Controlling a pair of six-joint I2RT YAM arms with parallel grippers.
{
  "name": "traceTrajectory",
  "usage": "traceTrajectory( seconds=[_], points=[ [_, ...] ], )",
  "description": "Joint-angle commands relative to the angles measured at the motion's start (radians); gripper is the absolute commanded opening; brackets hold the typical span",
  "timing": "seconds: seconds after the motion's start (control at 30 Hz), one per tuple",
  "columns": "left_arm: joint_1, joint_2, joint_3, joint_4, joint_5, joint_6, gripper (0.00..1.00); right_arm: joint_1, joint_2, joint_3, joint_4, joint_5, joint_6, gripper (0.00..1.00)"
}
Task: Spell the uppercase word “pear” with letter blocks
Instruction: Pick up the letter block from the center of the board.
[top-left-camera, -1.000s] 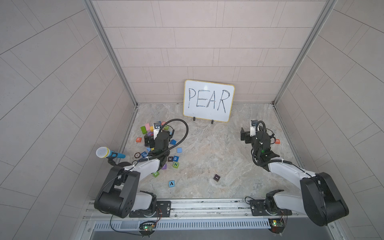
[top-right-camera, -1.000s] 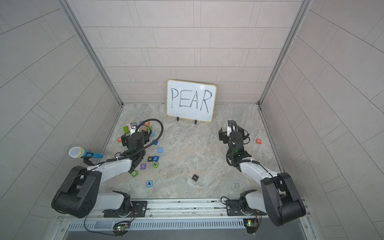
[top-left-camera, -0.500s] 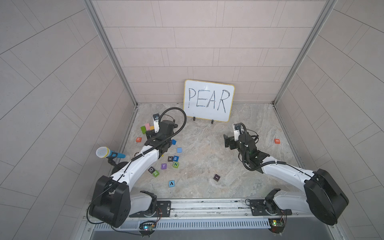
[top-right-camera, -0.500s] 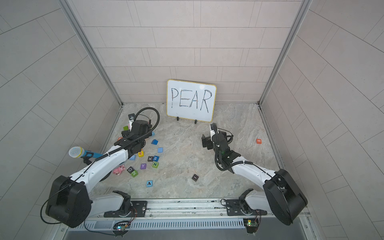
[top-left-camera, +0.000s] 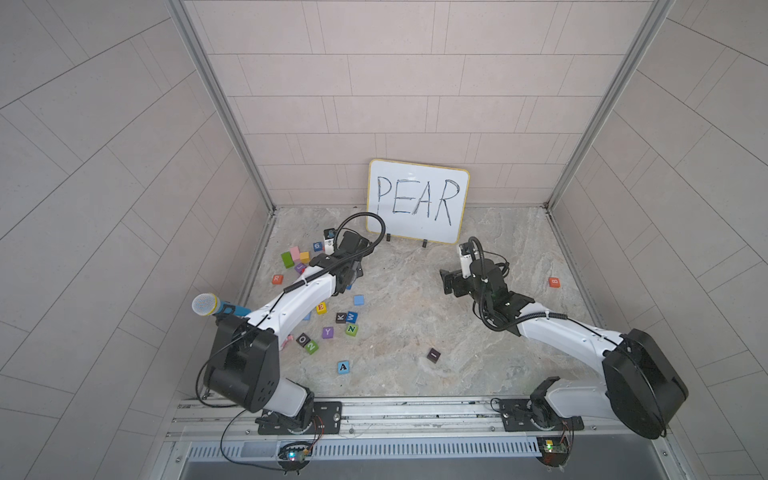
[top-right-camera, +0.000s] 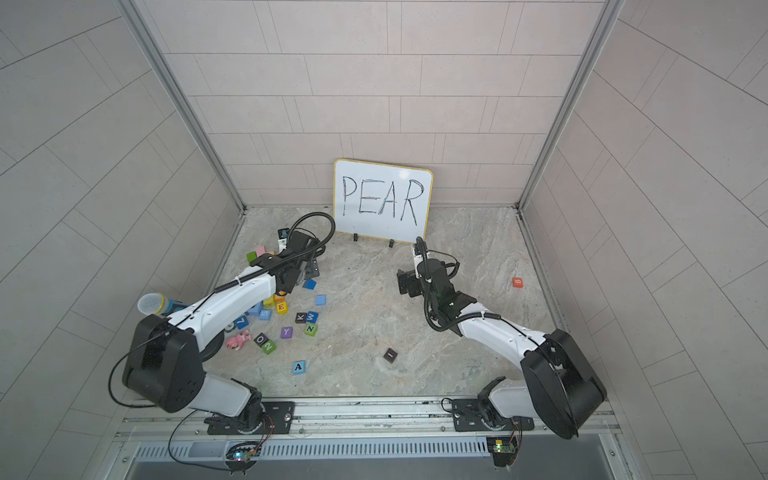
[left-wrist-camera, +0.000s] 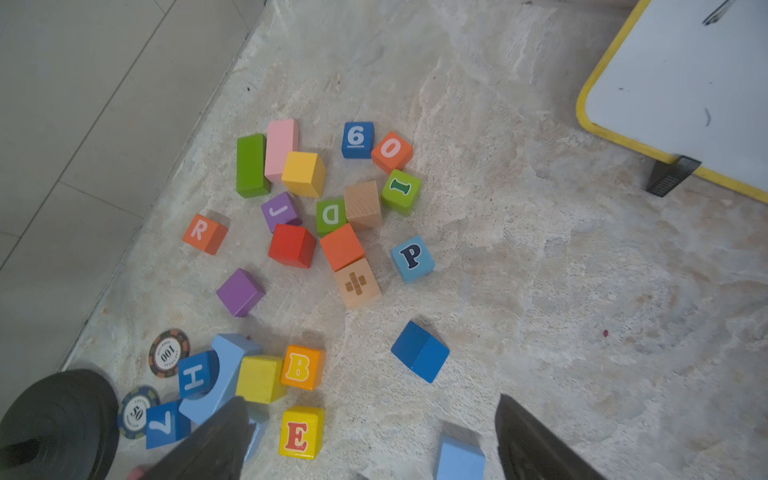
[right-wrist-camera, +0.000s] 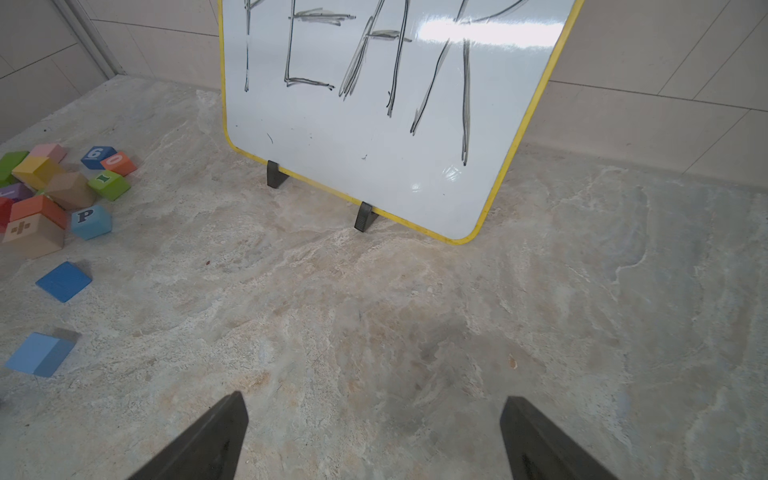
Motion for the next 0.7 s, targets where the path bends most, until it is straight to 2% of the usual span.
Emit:
traceTrajectory(
  seconds=[0.0, 0.3, 0.47, 0.67],
  points=[
    [-0.007, 0.072, 0.087, -0.150, 0.016, -0.066, 0.94, 0.003, 0.016, 0.013, -0.008, -0.030, 0.010, 1.00],
    [-0.007, 0.176, 0.183, -0.178, 0.106, -0.098, 0.90, 0.003, 0.058, 0.039, -0.004, -0.055, -0.001, 1.00],
    [-0.005, 0.223, 0.230, -0.220, 0.117, -0.128, 0.77, 0.003, 0.080, 0.033, 0.029, -0.090, 0.018, 1.00],
    [0.030, 0.259, 0.245, -0.211, 0.134, -0.122, 0.74, 0.003, 0.090, 0.059, 0.010, -0.119, 0.021, 1.00]
  ],
)
